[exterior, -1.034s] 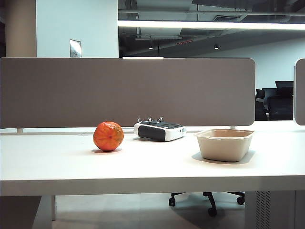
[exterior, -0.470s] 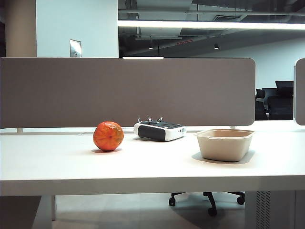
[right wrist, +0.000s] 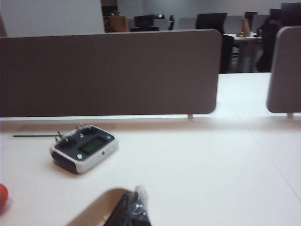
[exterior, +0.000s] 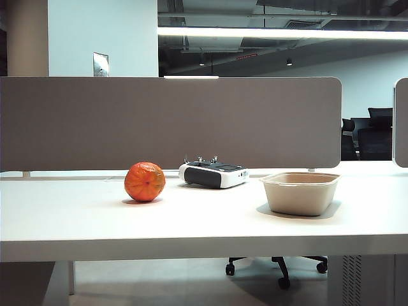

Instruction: Pick up the orange and place it into the paper lunchbox.

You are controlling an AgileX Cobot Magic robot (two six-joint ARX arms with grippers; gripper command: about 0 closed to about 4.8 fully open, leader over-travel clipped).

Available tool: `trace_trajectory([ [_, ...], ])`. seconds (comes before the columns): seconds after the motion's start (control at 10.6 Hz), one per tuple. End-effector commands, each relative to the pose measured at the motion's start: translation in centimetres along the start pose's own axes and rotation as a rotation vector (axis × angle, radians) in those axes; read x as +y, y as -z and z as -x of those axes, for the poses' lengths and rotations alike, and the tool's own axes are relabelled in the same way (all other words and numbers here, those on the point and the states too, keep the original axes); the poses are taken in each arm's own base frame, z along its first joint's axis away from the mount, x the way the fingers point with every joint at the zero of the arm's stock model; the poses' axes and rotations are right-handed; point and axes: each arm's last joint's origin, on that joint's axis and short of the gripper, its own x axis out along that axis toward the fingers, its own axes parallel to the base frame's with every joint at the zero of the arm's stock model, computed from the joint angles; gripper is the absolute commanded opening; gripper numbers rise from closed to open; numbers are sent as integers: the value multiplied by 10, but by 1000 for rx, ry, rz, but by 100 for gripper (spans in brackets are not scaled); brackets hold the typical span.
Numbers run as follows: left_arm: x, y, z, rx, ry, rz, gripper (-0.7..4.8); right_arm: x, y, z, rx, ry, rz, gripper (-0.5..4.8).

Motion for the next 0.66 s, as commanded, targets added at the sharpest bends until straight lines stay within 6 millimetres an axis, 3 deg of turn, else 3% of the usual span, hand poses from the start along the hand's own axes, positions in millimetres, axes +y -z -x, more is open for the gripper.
trace_trajectory([
  [0.09,-3,-22,-15,16,2,-1,-5,2,-18,-14,70,-81,-11,-5],
  [0.19,-7,-38,-33,47,20,-1,-5,3,-32,-25,103,-141,-18,-5],
  [0.28,-20,-61,-69,106,95,-1,-5,8,-46,-44,144,-217,-28,-5],
  [0.47,-27,-65,-82,130,124,-2,-5,13,-46,-52,175,-257,-34,-5],
  [0.56,-50,-72,-119,193,215,-4,-5,39,-37,-65,279,-403,-37,-5],
  [0.66,-54,-73,-124,201,227,-6,-5,44,-34,-65,300,-414,-32,-5],
])
